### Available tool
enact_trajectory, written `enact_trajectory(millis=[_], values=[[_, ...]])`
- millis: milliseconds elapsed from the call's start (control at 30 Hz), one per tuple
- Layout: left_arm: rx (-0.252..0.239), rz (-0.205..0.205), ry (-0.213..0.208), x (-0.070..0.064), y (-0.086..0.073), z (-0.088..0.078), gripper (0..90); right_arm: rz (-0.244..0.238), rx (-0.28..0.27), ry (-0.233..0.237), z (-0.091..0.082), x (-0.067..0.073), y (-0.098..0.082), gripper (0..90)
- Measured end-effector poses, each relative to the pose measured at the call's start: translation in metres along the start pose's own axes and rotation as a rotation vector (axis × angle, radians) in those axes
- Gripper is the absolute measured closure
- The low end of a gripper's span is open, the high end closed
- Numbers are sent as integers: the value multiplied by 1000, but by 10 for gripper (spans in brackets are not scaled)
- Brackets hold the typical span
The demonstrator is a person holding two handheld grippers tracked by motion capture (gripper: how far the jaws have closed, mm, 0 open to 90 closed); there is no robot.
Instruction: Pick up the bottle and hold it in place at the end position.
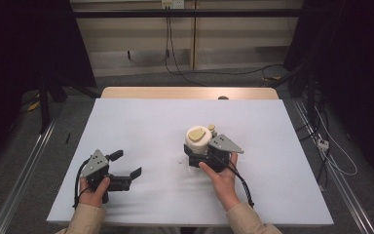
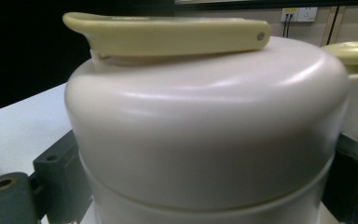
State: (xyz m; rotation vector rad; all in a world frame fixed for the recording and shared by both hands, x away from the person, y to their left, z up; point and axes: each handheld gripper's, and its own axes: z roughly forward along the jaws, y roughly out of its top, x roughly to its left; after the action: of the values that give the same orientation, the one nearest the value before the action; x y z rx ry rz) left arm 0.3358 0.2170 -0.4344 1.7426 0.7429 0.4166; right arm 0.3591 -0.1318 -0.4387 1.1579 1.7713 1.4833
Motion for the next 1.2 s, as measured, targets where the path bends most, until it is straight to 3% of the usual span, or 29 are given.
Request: enact_trajectory(millis=[433, 600, 867, 1200], values=[[5, 0, -2, 0, 0, 0, 40, 8, 2, 2, 10, -1, 2, 67], [3, 0, -6, 0, 0, 1, 40, -12, 1, 4, 13, -1, 3, 67], [6, -2, -6, 0, -1, 1, 40, 9, 4, 7, 20, -4, 5, 67], [6, -10, -11, 0, -1, 1, 40, -9, -1, 13, 28, -3, 10, 67]])
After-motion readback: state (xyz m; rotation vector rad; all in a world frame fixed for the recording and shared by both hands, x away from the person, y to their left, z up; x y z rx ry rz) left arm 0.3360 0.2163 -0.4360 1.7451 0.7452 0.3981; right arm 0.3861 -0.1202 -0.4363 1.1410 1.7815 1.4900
